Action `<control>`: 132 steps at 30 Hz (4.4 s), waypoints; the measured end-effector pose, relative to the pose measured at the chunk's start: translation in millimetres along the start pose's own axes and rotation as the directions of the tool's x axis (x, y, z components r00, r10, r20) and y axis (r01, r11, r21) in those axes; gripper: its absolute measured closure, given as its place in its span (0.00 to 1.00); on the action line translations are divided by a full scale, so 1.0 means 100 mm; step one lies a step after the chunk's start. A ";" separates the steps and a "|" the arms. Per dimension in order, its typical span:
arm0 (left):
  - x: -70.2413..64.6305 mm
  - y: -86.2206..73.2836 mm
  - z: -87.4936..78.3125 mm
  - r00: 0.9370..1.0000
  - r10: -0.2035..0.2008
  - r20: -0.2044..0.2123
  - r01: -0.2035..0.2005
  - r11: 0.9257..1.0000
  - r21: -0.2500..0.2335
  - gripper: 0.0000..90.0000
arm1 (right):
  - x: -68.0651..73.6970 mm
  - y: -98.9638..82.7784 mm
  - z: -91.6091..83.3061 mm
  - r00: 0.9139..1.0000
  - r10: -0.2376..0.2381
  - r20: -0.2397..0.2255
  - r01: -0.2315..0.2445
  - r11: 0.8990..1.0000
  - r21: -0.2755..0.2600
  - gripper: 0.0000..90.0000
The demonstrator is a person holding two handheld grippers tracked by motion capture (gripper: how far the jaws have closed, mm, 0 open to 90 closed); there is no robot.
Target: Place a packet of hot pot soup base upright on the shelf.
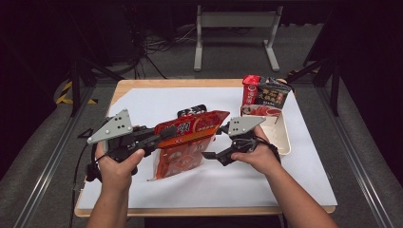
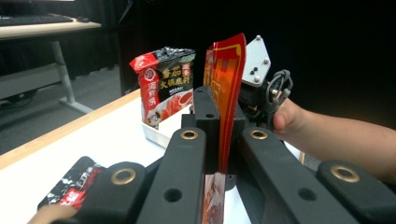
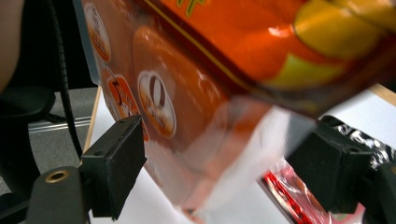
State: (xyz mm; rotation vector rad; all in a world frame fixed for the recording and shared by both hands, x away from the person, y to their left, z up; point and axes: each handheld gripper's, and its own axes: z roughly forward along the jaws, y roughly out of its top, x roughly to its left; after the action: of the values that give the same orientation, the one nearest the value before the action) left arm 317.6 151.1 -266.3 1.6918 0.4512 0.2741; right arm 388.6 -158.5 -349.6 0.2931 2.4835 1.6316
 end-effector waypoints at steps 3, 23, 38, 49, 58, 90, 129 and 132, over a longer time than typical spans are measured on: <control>0.00 0.00 0.03 1.000 0.010 0.011 -0.010 1.000 -0.005 1.00 | 0.01 0.00 0.02 1.000 -0.019 -0.018 0.019 1.000 -0.015 0.23; 0.02 -0.04 0.00 0.999 0.033 0.014 -0.032 0.999 -0.032 1.00 | 0.10 0.00 0.10 0.995 -0.059 -0.081 0.059 0.998 -0.001 0.53; 0.06 -0.06 -0.02 1.000 0.009 0.021 -0.007 0.998 -0.062 1.00 | 0.18 0.01 0.16 0.981 -0.061 -0.186 0.058 0.998 -0.021 0.70; 0.11 -0.10 -0.02 0.999 -0.017 0.040 0.019 0.997 -0.071 1.00 | 0.21 0.09 0.11 0.979 -0.029 -0.203 0.036 0.999 0.029 0.78; 0.15 -0.12 0.00 0.998 -0.041 0.040 0.043 0.997 -0.066 0.99 | 0.18 0.14 0.00 0.981 -0.001 -0.194 0.014 0.997 0.069 0.78; 0.36 -0.24 0.04 0.995 -0.057 -0.083 0.061 0.997 0.044 0.35 | -0.08 0.35 -0.73 0.997 0.074 -0.001 -0.074 0.994 0.081 0.78; 0.54 -0.40 0.10 0.984 -0.047 -0.174 0.077 0.982 0.171 0.16 | -0.47 0.39 -1.45 0.960 0.111 0.256 -0.109 0.994 -0.024 0.78; 0.55 -0.41 0.09 0.983 -0.055 -0.177 0.085 0.982 0.169 0.16 | -0.50 0.36 -1.48 0.955 0.114 0.275 -0.109 0.994 -0.032 0.78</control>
State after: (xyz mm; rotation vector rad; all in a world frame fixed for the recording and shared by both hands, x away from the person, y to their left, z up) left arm 365.3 172.2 -312.0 1.8275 0.6784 0.3382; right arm 405.3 -288.5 -256.8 0.6240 2.2790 1.5297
